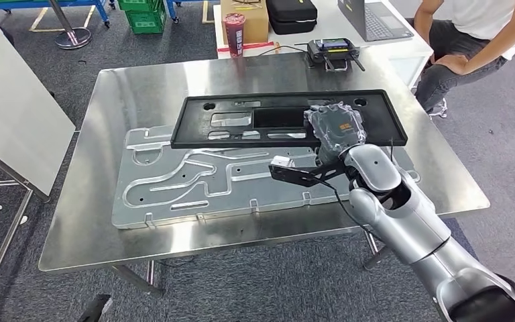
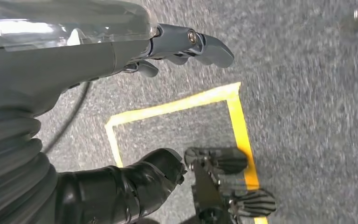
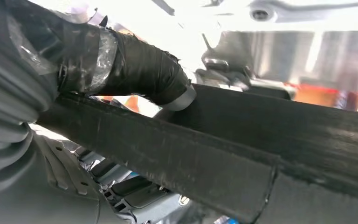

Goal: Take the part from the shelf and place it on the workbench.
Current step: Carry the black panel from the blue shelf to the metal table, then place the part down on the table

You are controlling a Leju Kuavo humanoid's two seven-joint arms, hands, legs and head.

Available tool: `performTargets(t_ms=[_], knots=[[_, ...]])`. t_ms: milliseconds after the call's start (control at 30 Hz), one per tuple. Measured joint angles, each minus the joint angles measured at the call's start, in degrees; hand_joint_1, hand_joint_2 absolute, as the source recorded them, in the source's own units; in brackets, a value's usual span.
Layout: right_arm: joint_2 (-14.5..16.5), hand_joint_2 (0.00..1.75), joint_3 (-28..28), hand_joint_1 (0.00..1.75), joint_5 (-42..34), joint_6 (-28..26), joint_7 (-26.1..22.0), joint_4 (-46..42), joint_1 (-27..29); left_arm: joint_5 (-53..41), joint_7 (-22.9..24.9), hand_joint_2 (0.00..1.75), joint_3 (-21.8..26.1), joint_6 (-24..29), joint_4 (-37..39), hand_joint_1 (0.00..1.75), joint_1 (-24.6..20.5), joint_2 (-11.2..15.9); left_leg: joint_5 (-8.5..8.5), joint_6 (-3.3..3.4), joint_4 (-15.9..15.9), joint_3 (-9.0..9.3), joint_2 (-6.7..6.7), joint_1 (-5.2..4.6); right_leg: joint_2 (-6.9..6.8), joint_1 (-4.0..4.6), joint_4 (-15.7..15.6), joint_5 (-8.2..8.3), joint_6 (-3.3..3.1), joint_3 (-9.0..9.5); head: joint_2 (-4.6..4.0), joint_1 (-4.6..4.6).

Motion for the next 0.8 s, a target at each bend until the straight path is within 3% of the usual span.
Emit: performTargets(t_ms=[33,67,100,167,200,233,300,367,400,433,500,533,567,600,667,700,733,800], knots=[[0.5,1.75,0.0,1.75,-0.2,0.0,-0.3,1.6,-0.3,-0.1,0.0,1.75,0.0,0.0,0.0,0.0,0.0,0.0,-0.26,-0.37,0.1,0.18,0.03,0.38,-0.19,-0.61,2.8,-0.5,0.65,-1.59,0.0,0.03],[1.1,1.75,0.0,1.75,-0.4,0.0,-0.8,3.4,-0.6,-0.2,0.1,1.75,0.0,-0.1,0.0,0.0,0.0,-0.1,-0.64,-0.84,0.3,0.43,0.05,0.81,-0.38,-1.19,3.3,0.2,1.3,-2.14,0.0,0.03],[1.9,1.75,0.0,1.75,-0.5,0.0,-1.1,5.2,-1.1,-0.4,0.1,1.75,0.0,-0.1,0.0,0.0,-0.1,-0.1,-1.18,-1.42,0.6,0.74,0.05,1.28,-0.61,-1.72,1.3,2.04,1.91,-1.39,0.0,0.03],[3.3,1.75,0.0,1.75,-0.6,-0.1,-1.6,8.8,-2.5,-0.6,0.2,1.75,0.0,-0.2,0.0,0.0,-0.3,-0.1,-2.65,-2.74,1.6,1.14,0.07,1.98,-1.22,-2.42,-6.4,6.14,2.88,2.18,-0.01,0.11],[3.9,1.75,0.0,1.75,-0.6,-0.2,-1.7,10.3,-3.2,-0.7,0.2,1.75,0.0,-0.2,0.0,0.0,-0.4,-0.1,-3.34,-3.41,2.2,1.12,0.14,2.05,-1.41,-2.46,-9.4,6.94,2.84,3.61,-0.01,0.14],[4.5,1.75,0.1,1.75,-0.6,-0.2,-1.8,11.6,-3.8,-0.7,0.3,1.75,0.0,-0.2,0.0,0.0,-0.6,0.0,-3.84,-3.94,2.6,1.0,0.22,2.01,-1.49,-2.34,-10.7,6.87,2.52,4.27,-0.01,0.16],[5.4,1.75,0.1,1.75,-0.6,-0.3,-2.0,13.5,-4.4,-0.9,0.4,1.75,0.1,-0.2,0.0,0.0,-0.8,0.0,-4.32,-4.76,2.8,0.92,0.38,1.91,-1.38,-1.97,-10.6,5.58,1.19,4.12,0.01,0.13],[6.0,1.75,0.1,1.75,-0.6,-0.3,-2.0,14.6,-4.6,-0.9,0.4,1.75,0.1,-0.2,0.0,0.0,-0.9,0.0,-5.19,-5.25,3.3,0.84,0.43,2.12,-1.25,-2.0,-10.4,4.93,0.08,4.28,0.01,0.09],[6.3,1.75,0.1,1.75,-0.6,-0.3,-2.0,15.2,-4.8,-0.9,0.4,1.75,0.1,-0.2,0.0,0.0,-0.9,0.0,-6.2,-5.34,5.2,0.03,0.44,2.19,-1.16,-2.02,-10.6,4.67,-0.4,4.56,0.01,0.05],[6.6,1.75,0.1,1.75,-0.6,-0.3,-2.0,15.6,-4.9,-0.9,0.4,1.75,0.1,-0.2,0.0,0.0,-1.0,0.0,-7.68,-5.32,8.6,-1.69,0.4,2.2,-1.04,-1.97,-10.7,4.42,-0.84,4.89,0.0,0.04],[7.1,1.75,0.1,1.75,-0.6,-0.3,-2.1,16.5,-5.0,-0.9,0.4,1.75,0.1,-0.2,0.0,0.0,-1.0,0.0,-10.76,-5.15,17.6,-6.98,0.32,2.02,-0.79,-1.55,-10.7,3.93,-1.52,5.42,0.0,0.03],[7.3,1.75,0.2,1.75,-0.6,-0.3,-2.1,16.9,-4.9,-0.9,0.4,1.75,0.1,-0.2,0.0,0.0,-1.0,0.0,-11.23,-5.03,21.0,-9.45,0.3,1.91,-0.64,-1.3,-10.7,3.66,-1.72,5.69,0.0,0.03],[7.5,1.75,0.2,1.75,-0.6,-0.3,-2.1,17.3,-4.9,-0.9,0.4,1.75,0.1,-0.2,0.0,0.0,-0.9,0.0,-10.39,-4.86,22.3,-11.07,0.28,1.81,-0.49,-1.08,-10.6,3.38,-1.83,5.97,0.0,0.04],[7.7,1.75,0.2,1.75,-0.6,-0.3,-2.1,17.6,-4.8,-0.9,0.4,1.75,0.1,-0.2,0.0,0.0,-0.9,0.0,-8.24,-4.61,21.3,-11.62,0.28,1.7,-0.35,-0.88,-10.4,3.07,-1.85,6.3,0.0,0.04],[7.9,1.75,0.2,1.75,-0.6,-0.3,-2.1,18.0,-5.0,-0.9,0.5,1.75,0.1,-0.2,0.0,0.0,-0.8,0.1,-2.36,-3.89,14.4,-10.23,0.27,1.43,-0.15,-0.67,-10.1,2.43,-1.72,6.96,0.0,0.06],[8.1,1.75,0.2,1.75,-0.6,-0.4,-2.1,18.2,-5.2,-0.9,0.5,1.75,0.1,-0.2,0.0,0.0,-0.8,0.1,-0.32,-3.53,10.9,-9.22,0.25,1.24,-0.03,-0.51,-10.0,2.19,-1.55,7.15,0.0,0.06],[8.2,1.75,0.2,1.75,-0.6,-0.4,-2.1,18.3,-5.3,-0.9,0.5,1.75,0.1,-0.2,0.0,0.0,-0.8,0.2,0.62,-3.25,8.5,-8.43,0.23,1.06,0.07,-0.43,-9.9,2.07,-1.31,7.15,0.0,0.07],[8.3,1.75,0.2,1.75,-0.6,-0.4,-2.1,18.6,-5.5,-0.9,0.5,1.75,0.1,-0.2,0.0,0.0,-0.9,0.1,0.64,-3.3,6.6,-7.83,0.1,0.91,0.17,-0.14,-9.8,2.05,-1.2,6.88,0.0,0.09]])
